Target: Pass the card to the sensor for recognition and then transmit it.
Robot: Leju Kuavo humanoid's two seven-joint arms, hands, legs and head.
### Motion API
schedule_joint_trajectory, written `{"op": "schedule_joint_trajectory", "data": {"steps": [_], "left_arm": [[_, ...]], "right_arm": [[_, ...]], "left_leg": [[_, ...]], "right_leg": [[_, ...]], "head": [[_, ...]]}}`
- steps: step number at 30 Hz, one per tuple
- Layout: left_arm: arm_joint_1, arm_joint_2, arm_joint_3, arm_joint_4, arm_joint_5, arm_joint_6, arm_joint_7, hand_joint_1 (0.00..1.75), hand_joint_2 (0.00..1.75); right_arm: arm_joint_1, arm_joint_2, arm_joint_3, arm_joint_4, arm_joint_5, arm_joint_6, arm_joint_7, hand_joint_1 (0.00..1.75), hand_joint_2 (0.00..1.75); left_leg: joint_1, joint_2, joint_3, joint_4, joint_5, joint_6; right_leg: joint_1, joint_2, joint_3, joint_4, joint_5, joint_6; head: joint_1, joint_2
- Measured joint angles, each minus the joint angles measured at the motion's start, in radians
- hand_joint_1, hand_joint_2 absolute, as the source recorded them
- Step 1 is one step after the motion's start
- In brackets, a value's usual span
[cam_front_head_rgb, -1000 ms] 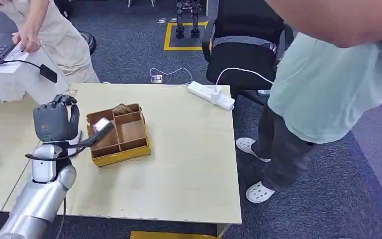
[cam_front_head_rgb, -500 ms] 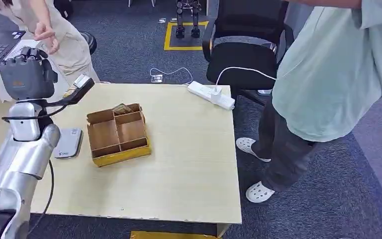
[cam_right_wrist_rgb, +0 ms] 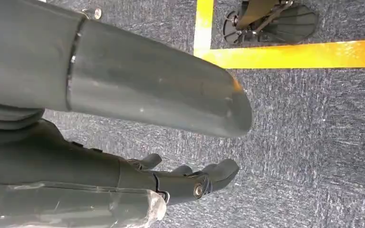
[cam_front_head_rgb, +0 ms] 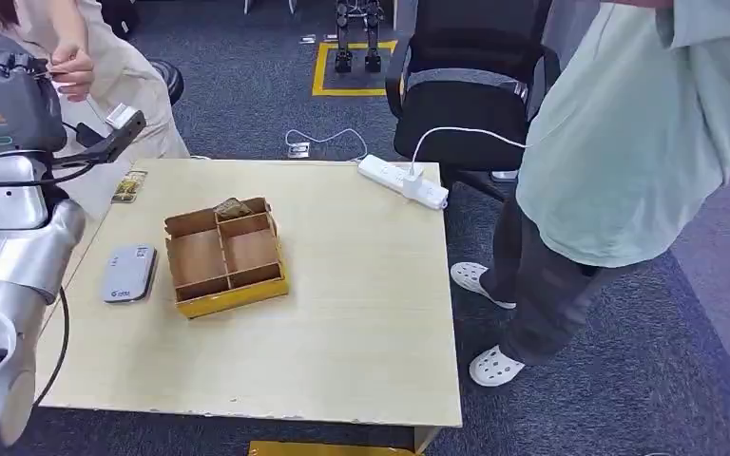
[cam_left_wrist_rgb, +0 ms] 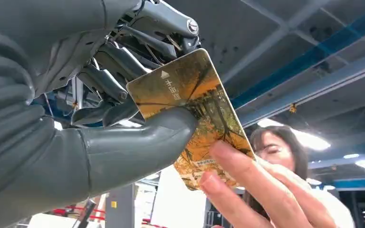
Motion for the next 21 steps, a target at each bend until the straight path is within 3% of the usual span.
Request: {"op": "schedule_joint_trajectory", "data": {"steps": [1,6,11,18,21], "left_arm": [[0.0,0.005,0.0,0.01,0.001,0.002,0.0,0.0,1.75],[0.0,0.026,0.002,0.044,0.01,0.007,-0.001,0.0,1.75],[0.002,0.079,0.011,0.075,0.009,-0.021,0.01,0.0,1.75],[0.092,0.224,0.065,0.147,0.063,-0.022,-0.001,0.0,1.75],[0.137,0.306,0.088,0.163,0.076,-0.024,-0.018,0.0,1.75]], "right_arm": [[0.0,0.0,0.0,0.0,0.0,0.0,0.0,0.0,0.0],[0.0,0.0,0.0,0.0,-0.001,0.0,0.0,0.0,0.0],[0.003,0.0,-0.001,0.0,-0.003,0.0,-0.003,0.0,0.0],[0.015,0.0,-0.008,0.0,-0.019,0.007,-0.015,0.0,0.0],[0.02,-0.004,-0.018,0.001,-0.032,0.0,-0.023,0.0,0.0]], "left_leg": [[0.0,0.0,0.0,0.0,0.0,0.0],[0.0,0.0,0.0,0.0,0.0,0.0],[0.0,0.002,-0.002,-0.001,0.0,0.0],[0.001,0.007,-0.001,-0.001,-0.001,-0.001],[0.001,0.008,-0.003,-0.002,-0.001,-0.001]], "right_leg": [[0.0,0.0,0.0,0.0,0.0,0.0],[0.0,0.0,0.0,0.0,0.0,0.0],[0.0,0.002,-0.001,0.0,0.0,0.0],[0.0,0.007,-0.004,0.001,0.0,-0.001],[0.0,0.008,-0.005,0.001,-0.001,-0.001]], "head": [[0.0,0.0],[0.0,0.0],[0.0,0.0],[0.0,0.0],[0.001,0.0]]}}
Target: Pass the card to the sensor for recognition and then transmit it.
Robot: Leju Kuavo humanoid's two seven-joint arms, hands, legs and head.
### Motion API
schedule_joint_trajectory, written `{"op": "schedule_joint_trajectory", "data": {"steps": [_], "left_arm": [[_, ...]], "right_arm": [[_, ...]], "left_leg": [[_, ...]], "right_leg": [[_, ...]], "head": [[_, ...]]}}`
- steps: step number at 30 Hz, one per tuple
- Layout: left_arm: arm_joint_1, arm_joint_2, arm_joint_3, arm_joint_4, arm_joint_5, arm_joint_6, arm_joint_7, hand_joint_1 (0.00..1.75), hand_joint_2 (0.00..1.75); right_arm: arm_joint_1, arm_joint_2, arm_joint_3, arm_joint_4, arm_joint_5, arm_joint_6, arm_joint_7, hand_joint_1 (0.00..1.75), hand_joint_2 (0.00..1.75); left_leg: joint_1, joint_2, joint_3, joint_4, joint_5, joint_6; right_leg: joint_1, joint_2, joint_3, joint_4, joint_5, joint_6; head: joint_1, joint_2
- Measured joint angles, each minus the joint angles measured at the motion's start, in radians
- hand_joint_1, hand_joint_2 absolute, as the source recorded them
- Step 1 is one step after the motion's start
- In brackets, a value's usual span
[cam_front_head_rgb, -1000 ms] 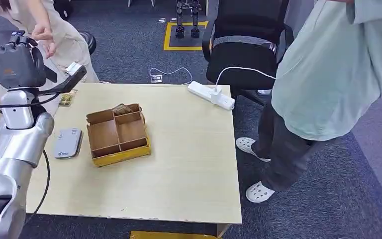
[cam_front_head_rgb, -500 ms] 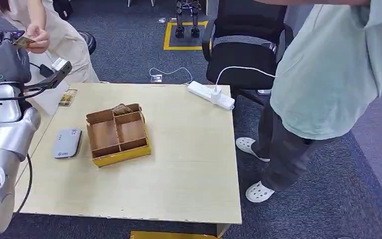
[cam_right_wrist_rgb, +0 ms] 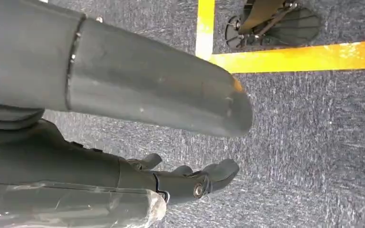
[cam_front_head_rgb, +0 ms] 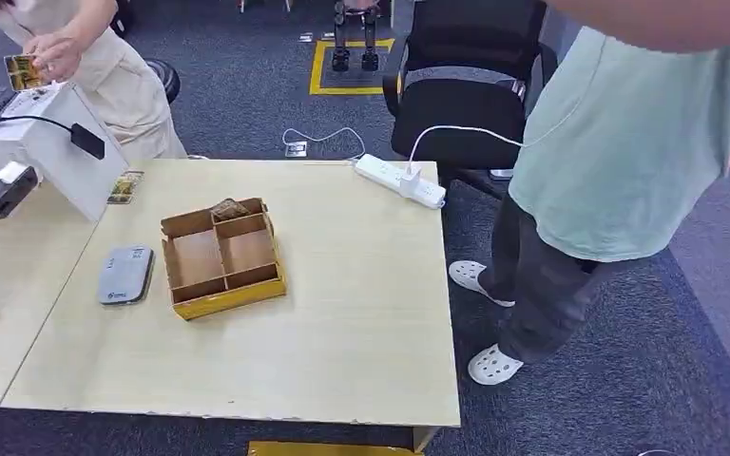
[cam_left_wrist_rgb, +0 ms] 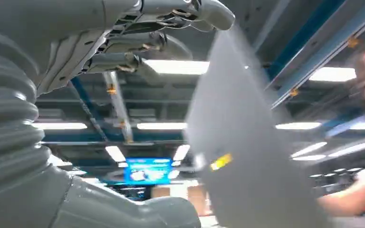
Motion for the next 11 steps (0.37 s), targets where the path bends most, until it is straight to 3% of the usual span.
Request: {"op": "schedule_joint_trajectory", "data": {"steps": [2,9,11], "left_arm": [[0.025,0.048,0.014,-0.001,0.013,-0.002,-0.021,0.0,1.75],[0.028,0.052,0.016,-0.001,0.015,-0.002,-0.022,0.0,1.75],[0.097,0.152,0.069,-0.041,0.035,-0.024,-0.054,0.0,1.75]], "right_arm": [[0.003,-0.001,-0.008,0.0,-0.005,0.0,-0.001,0.0,0.0],[0.003,-0.001,-0.009,0.0,-0.006,0.0,-0.001,0.0,0.0],[0.011,-0.002,-0.022,0.001,-0.011,0.0,0.0,0.0,0.0]], "left_leg": [[0.0,0.001,0.0,0.0,-0.001,-0.001],[0.0,0.002,0.0,0.0,-0.001,-0.001],[0.0,0.002,0.0,0.0,-0.001,-0.001]], "right_leg": [[0.0,0.002,-0.001,0.0,0.0,0.0],[0.0,0.002,-0.001,0.0,0.0,0.0],[0.0,0.002,-0.002,0.0,0.0,0.0]], "head": [[0.0,0.0],[0.0,0.0],[-0.001,0.0]]}}
